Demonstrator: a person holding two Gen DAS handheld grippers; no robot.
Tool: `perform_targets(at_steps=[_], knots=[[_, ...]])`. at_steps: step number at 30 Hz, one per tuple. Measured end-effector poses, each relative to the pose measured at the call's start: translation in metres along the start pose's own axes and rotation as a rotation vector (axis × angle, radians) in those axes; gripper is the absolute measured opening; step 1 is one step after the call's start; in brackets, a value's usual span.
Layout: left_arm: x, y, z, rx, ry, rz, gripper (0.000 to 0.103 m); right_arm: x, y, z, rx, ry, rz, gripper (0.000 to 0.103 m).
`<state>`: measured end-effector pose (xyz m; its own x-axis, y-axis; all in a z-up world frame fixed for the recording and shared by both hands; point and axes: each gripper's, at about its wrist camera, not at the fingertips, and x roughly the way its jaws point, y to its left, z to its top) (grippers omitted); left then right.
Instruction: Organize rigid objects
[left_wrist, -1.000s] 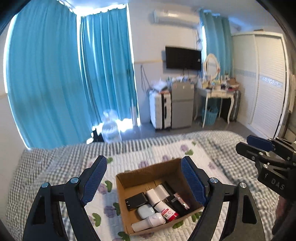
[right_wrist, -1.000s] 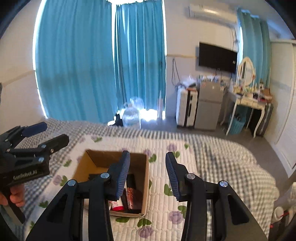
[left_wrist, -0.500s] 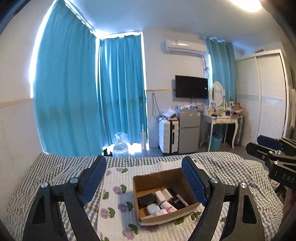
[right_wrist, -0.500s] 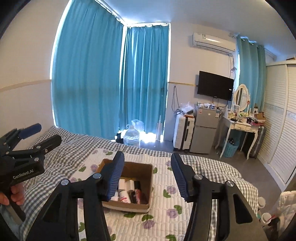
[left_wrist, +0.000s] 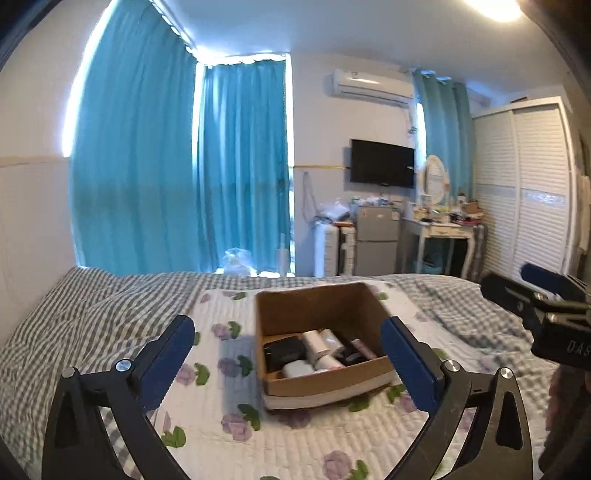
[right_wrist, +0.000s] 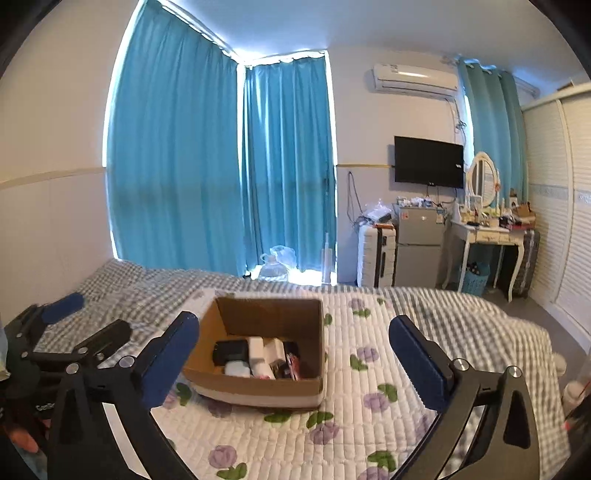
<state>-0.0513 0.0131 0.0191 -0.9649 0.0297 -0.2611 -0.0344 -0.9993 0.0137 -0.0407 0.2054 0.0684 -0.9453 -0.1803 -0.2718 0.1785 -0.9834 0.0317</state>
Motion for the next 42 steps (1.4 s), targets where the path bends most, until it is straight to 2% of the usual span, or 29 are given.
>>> perform_targets(at_steps=[2,4,7,11,20,42], knots=[[0.010,0.003,-0.015,0.002,0.005,0.048,0.103,0.011,0.000,-0.014,-0.014,0.011,-0.018,0.103],[0.016,0.006,-0.022,0.002,0.024,0.046,0.103,0.022,0.003,-0.031,-0.040,0.025,-0.047,0.103],[0.017,0.006,-0.030,-0.002,0.014,0.043,0.103,0.037,-0.002,-0.051,-0.040,0.050,-0.026,0.103],[0.017,0.000,-0.037,0.018,0.018,0.028,0.103,0.053,-0.009,-0.071,-0.020,0.099,-0.040,0.103],[0.027,-0.004,-0.052,0.034,0.066,0.030,0.103,0.056,-0.018,-0.072,-0.014,0.082,-0.061,0.103],[0.029,0.003,-0.051,0.005,0.092,0.021,0.103,0.059,-0.018,-0.075,-0.006,0.106,-0.074,0.103]])
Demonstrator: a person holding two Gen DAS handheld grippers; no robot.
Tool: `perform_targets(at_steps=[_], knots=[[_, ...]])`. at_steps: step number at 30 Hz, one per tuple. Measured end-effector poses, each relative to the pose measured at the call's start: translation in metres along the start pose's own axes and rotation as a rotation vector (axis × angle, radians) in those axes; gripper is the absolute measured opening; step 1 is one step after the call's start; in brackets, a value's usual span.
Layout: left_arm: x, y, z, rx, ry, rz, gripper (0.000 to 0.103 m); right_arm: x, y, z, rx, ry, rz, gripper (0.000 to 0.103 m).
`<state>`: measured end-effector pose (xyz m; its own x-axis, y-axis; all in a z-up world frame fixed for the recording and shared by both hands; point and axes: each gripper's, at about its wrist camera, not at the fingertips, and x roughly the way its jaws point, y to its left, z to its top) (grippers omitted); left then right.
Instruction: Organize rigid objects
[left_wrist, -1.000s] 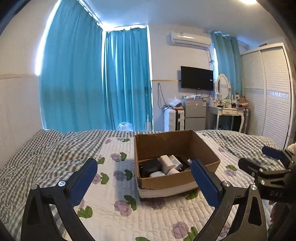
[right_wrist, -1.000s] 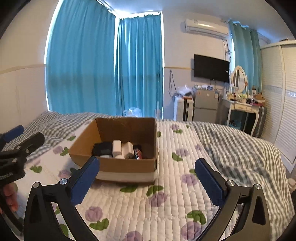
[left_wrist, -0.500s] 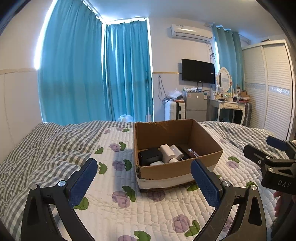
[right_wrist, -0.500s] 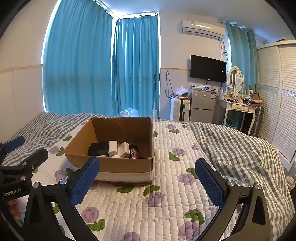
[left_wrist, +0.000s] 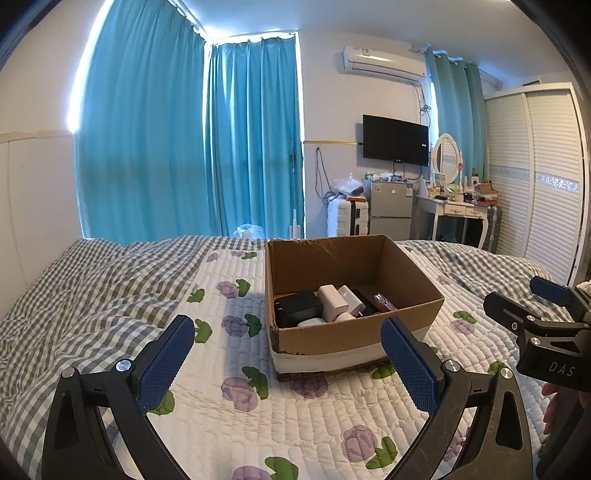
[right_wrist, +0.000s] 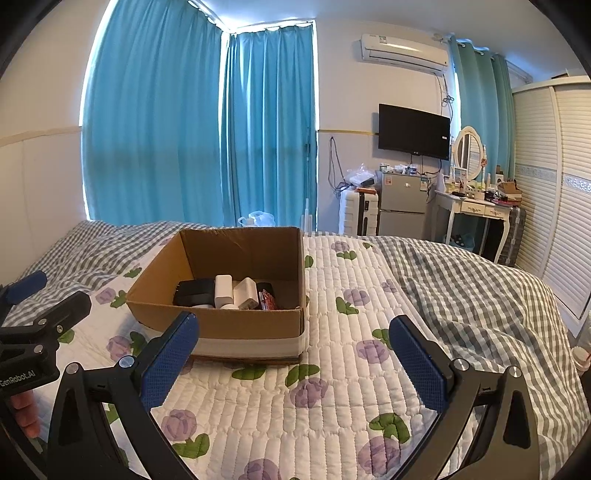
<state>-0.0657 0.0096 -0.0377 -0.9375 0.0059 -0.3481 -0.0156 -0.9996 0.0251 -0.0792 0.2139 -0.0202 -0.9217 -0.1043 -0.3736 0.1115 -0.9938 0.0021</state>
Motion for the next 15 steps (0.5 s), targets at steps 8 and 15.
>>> perform_targets(at_steps=[8,15], knots=[[0.0001,0.0007,-0.0004,-0.004,0.013,-0.014,0.103,0.0036,0.0012,-0.0012,-0.004,0.021,-0.002,0.103],[-0.0013,0.0021,-0.0009,-0.014,0.012,-0.009,0.103,0.0044,0.0028,-0.0023,-0.009,0.023,-0.009,0.103]])
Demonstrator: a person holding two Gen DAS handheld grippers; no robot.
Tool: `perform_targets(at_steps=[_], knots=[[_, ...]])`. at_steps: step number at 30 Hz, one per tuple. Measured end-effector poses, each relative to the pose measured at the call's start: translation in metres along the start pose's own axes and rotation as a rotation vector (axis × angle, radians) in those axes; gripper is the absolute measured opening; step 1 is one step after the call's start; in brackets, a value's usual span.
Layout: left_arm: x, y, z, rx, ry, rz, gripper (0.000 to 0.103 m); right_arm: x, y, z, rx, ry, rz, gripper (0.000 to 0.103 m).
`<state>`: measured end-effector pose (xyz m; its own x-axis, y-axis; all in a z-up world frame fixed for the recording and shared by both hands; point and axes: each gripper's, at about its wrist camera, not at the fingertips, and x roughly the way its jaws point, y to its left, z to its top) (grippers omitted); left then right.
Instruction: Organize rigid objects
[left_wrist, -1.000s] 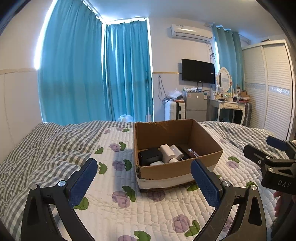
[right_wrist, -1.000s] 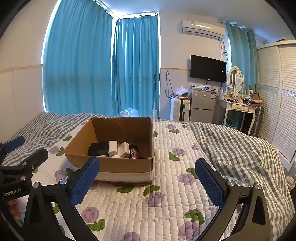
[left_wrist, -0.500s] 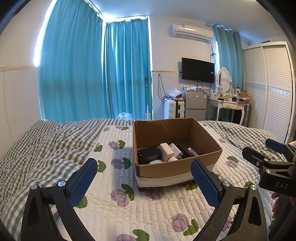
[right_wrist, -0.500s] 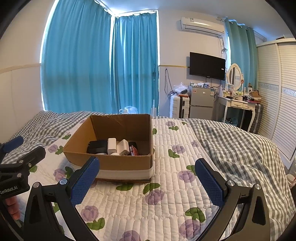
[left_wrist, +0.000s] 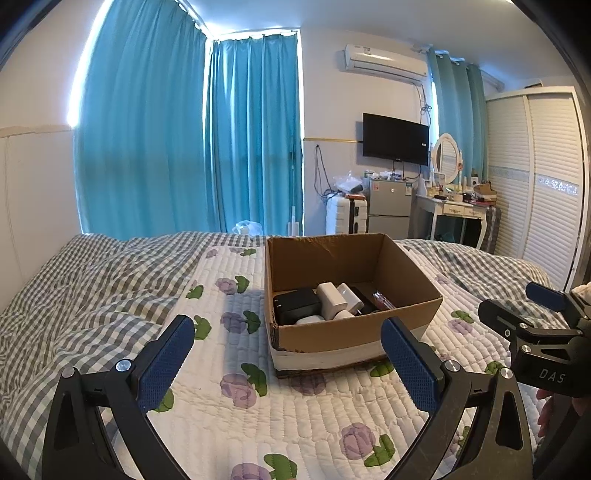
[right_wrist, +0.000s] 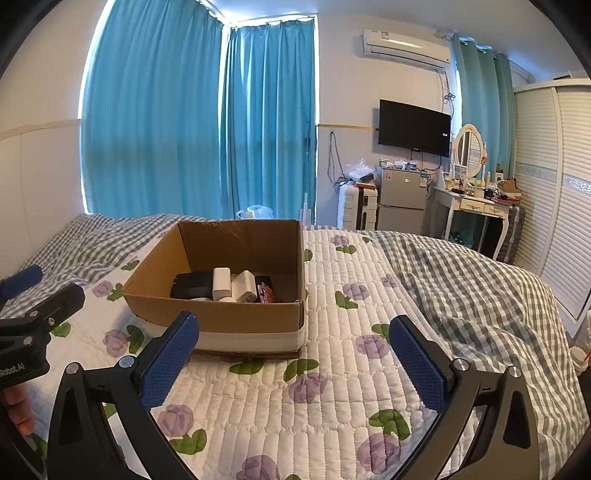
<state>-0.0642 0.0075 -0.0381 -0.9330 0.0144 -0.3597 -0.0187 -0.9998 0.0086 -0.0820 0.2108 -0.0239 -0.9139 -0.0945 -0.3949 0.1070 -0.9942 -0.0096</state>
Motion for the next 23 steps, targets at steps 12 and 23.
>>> perform_targets(at_steps=[12,23], knots=[[0.0004,-0.0022,-0.0008,0.010,0.006,0.000,0.103,0.0035,-0.0026,-0.0011,0.006,0.017,-0.004,0.103],[-0.0001,-0.0043,-0.0022,0.030,0.007,0.010,0.103,0.0064,-0.0020,-0.0032,0.008,0.032,-0.005,0.103]])
